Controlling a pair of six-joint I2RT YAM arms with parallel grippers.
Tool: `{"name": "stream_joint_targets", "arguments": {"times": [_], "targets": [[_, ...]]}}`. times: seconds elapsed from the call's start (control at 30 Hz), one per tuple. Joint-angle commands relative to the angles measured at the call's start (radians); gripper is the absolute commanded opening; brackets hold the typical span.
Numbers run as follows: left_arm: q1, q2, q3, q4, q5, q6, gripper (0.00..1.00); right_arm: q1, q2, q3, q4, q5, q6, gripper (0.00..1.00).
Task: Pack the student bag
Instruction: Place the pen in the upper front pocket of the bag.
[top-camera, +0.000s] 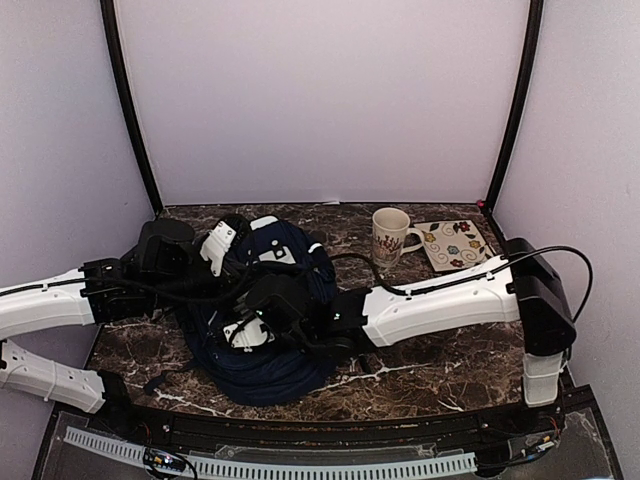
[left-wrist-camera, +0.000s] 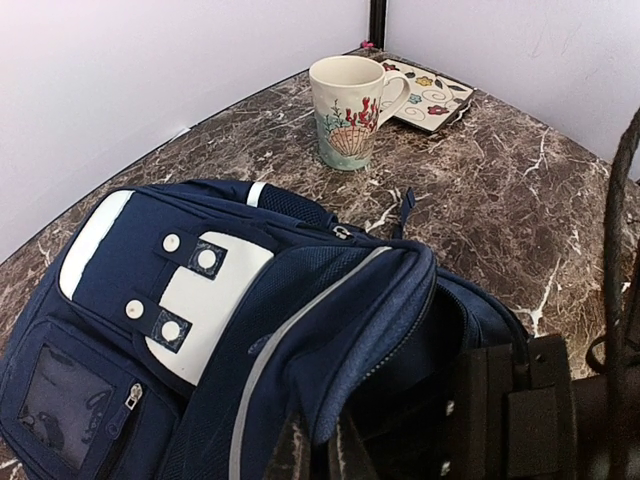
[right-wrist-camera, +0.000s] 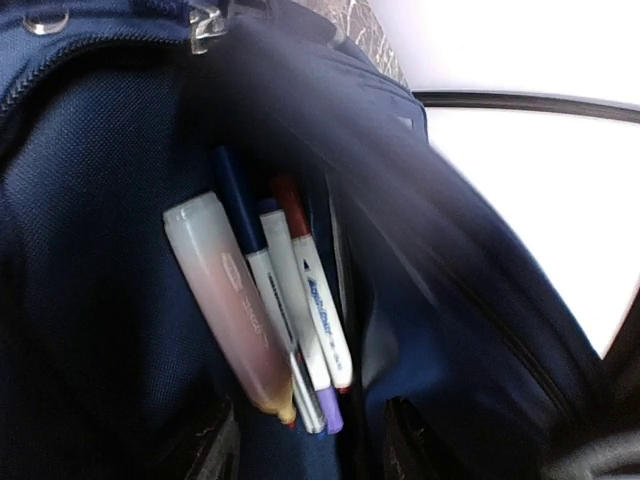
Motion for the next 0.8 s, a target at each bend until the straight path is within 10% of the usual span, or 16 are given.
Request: {"name": "stream_joint_targets", "arguments": {"times": [0.0, 0.33, 0.77], "targets": [[0.005, -0.056, 0.033, 0.099, -0.029, 0.0, 0.0, 0.013, -0.124, 0.036, -0.172, -0.116, 0.179, 0.5], [0.005, -0.074, -0.006, 0.081, -0.067, -0.025, 0.0, 0.015, -0.321, -0.009, -0.577, -0.493, 0.485, 0.5], [0.005, -0.091, -0.017, 0.065, -0.057, -0.067, 0.0, -0.137, -0.542, -0.416, -0.613, -0.555, 0.641, 0.53]]}}
